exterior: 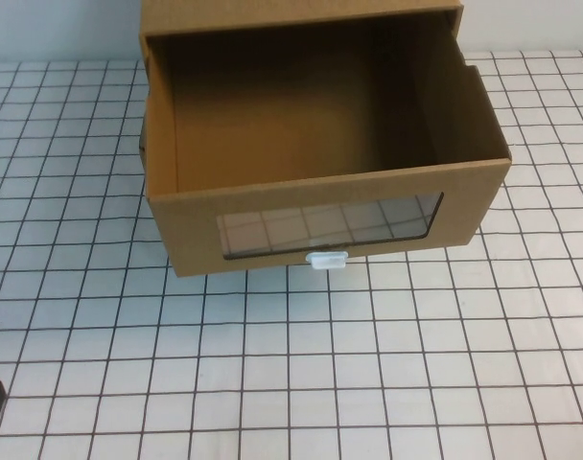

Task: Open the shoe box
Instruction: 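Pull the top drawer of the cardboard box fully open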

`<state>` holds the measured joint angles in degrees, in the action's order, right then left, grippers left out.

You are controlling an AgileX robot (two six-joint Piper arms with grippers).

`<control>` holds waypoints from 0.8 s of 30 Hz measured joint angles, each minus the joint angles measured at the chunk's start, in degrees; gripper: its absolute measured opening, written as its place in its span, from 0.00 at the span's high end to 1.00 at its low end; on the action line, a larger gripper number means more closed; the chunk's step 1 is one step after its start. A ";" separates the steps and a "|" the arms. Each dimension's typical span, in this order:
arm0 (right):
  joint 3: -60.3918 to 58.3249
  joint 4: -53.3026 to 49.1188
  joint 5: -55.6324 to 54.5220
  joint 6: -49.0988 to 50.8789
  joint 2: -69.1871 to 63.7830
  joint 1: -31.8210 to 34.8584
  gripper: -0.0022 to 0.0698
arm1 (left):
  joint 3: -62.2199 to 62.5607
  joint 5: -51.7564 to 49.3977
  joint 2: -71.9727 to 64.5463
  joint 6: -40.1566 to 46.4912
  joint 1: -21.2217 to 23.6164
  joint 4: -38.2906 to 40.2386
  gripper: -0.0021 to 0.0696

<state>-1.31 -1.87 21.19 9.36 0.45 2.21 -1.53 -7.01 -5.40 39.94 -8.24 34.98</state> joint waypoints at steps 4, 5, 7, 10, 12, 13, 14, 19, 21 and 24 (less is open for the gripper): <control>0.00 0.09 0.12 0.00 0.00 0.00 0.99 | 0.00 0.00 0.00 0.00 0.00 0.00 0.97; 0.00 0.09 0.12 0.00 0.00 0.00 0.99 | 0.00 0.00 0.00 0.00 0.00 0.00 0.97; 0.00 0.09 0.12 0.00 0.00 0.00 0.99 | 0.00 0.00 0.00 0.00 0.00 0.00 0.97; 0.00 0.09 0.12 0.00 0.00 0.00 0.99 | 0.00 0.00 0.00 0.00 0.00 0.00 0.97; 0.00 0.09 0.12 0.00 0.00 0.00 0.99 | 0.00 -0.03 0.00 0.00 0.00 0.00 0.97; 0.00 0.09 0.12 0.00 0.00 0.00 0.99 | 0.00 -0.03 0.00 0.00 0.00 0.00 0.97; 0.00 0.09 0.12 0.00 0.00 0.00 0.99 | 0.00 -0.03 0.00 0.00 0.00 0.00 0.97; 0.00 0.09 0.12 0.00 0.00 0.00 0.99 | 0.00 -0.13 0.00 0.00 0.00 0.00 0.97; 0.00 0.11 0.12 0.00 0.00 0.00 0.99 | 0.00 -0.12 0.00 0.00 0.00 0.00 0.97; 0.00 0.11 0.12 0.00 0.00 0.00 0.99 | 0.00 0.42 0.00 0.09 0.00 -0.52 0.97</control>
<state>-1.31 -1.76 21.31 9.36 0.45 2.21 -1.53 -6.59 -5.40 40.04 -8.24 34.45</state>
